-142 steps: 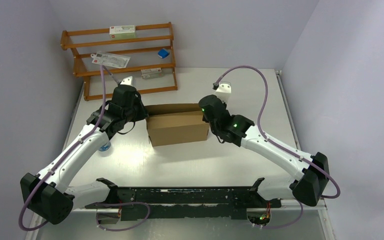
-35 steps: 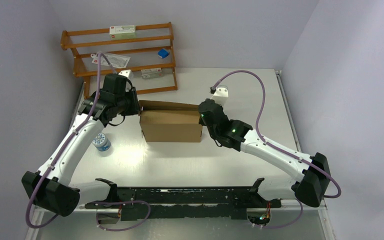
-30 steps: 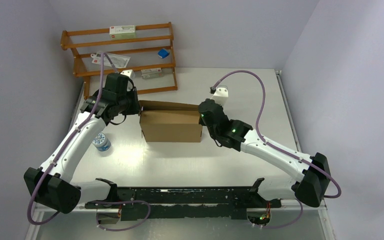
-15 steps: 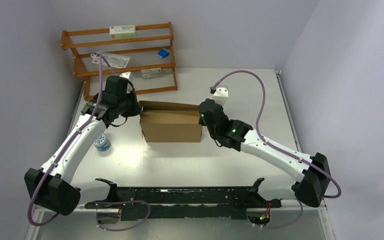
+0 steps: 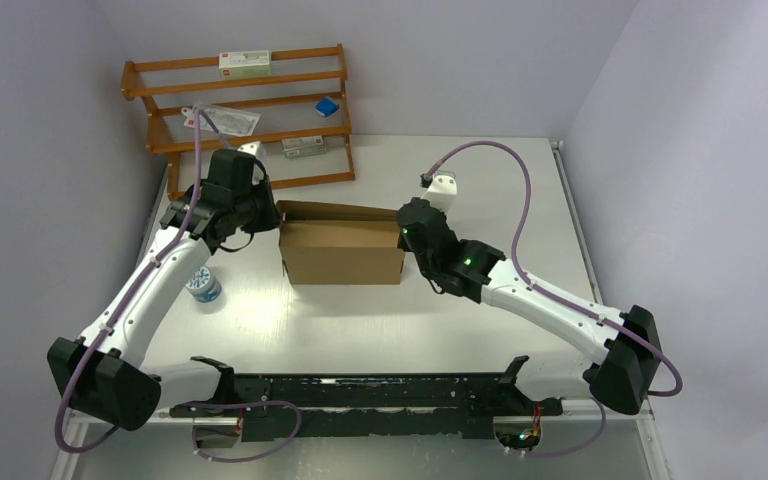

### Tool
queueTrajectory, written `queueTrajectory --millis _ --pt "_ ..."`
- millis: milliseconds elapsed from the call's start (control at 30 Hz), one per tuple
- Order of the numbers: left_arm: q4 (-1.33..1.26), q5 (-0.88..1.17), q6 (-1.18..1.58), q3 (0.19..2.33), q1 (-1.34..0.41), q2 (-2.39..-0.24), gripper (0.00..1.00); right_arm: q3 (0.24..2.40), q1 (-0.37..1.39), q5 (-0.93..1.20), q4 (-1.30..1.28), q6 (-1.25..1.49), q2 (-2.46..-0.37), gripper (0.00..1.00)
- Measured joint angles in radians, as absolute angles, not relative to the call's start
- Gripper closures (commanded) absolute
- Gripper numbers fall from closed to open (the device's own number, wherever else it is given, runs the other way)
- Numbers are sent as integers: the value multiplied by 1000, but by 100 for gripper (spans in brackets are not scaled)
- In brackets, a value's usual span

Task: Fold the paper box

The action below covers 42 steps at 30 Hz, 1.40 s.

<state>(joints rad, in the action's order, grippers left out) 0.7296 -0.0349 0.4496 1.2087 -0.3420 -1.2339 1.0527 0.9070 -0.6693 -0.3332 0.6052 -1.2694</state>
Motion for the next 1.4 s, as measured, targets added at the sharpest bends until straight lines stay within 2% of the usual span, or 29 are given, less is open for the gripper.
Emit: queueTrajectory --millis 367,1067,1400 --pt "739 -37 450 1233 -342 -1234 95 1053 907 -664 -333 605 -1270 100" --pt "624 -33 472 1070 -340 -1142 95 1018 907 -658 -296 628 -1253 100" --pt "580 -21 496 982 -340 -1054 95 922 907 -633 -205 643 -1188 100"
